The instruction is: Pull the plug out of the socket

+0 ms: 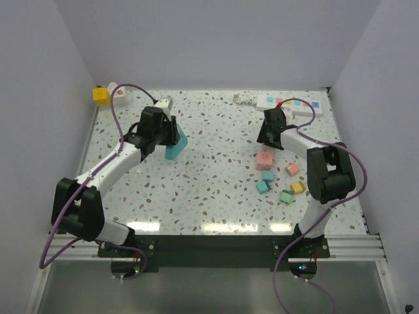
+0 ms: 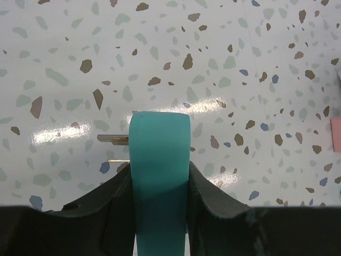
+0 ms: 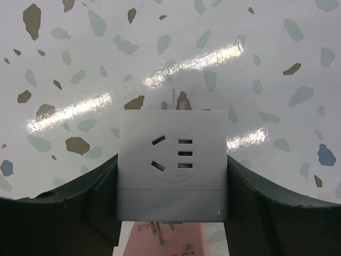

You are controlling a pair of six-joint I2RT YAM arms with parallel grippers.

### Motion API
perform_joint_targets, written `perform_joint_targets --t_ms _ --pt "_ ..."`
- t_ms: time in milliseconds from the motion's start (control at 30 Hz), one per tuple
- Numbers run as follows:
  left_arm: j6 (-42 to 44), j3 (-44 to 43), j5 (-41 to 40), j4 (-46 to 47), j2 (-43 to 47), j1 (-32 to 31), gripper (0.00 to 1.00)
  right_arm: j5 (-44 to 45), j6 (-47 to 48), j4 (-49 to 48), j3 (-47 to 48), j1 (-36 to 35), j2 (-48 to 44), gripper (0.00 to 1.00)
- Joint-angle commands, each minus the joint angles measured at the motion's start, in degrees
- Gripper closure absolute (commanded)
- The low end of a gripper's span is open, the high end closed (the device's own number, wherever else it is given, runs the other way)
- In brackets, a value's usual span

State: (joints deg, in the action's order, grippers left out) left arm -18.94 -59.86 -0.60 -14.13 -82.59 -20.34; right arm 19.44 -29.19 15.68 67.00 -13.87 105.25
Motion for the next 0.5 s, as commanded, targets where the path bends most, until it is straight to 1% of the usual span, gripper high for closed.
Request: perform_joint_targets --t_ms 0,33,100,133,267,433,467 --pt "-0.75 -0.17 2.01 5.43 0.94 -0.05 1.0 -6.87 -2.63 11.12 -4.51 -0.46 0.66 0.42" --pt "-0.84 -0.09 2.18 5.52 0.94 -0.05 1.0 -7.22 -2.54 11.47 -5.03 -0.54 -0.04 0.4" --pt "-0.84 0.09 2.79 6.04 0.59 -0.05 1.0 -8.01 -2.01 12.09 -5.3 -0.89 -0.4 0.33" --pt "-0.92 0.26 2.97 6.22 0.5 -0.05 1.0 -8.1 -1.84 13.14 -5.39 -1.16 -0.75 0.25" --pt "-1.28 1.05 4.11 6.92 0.23 -0.05 1.0 -8.19 -1.83 14.2 -7.84 -2.13 -2.68 0.16" --pt "-1.98 2.28 6.22 8.06 0.32 -0.05 1.0 -8.46 -2.45 16.3 -10.31 -3.53 -6.72 0.14" --pt "-2.07 2.46 7.1 8.24 0.32 -0.14 1.0 -8.46 -2.62 16.92 -10.84 -4.23 -9.51 0.14"
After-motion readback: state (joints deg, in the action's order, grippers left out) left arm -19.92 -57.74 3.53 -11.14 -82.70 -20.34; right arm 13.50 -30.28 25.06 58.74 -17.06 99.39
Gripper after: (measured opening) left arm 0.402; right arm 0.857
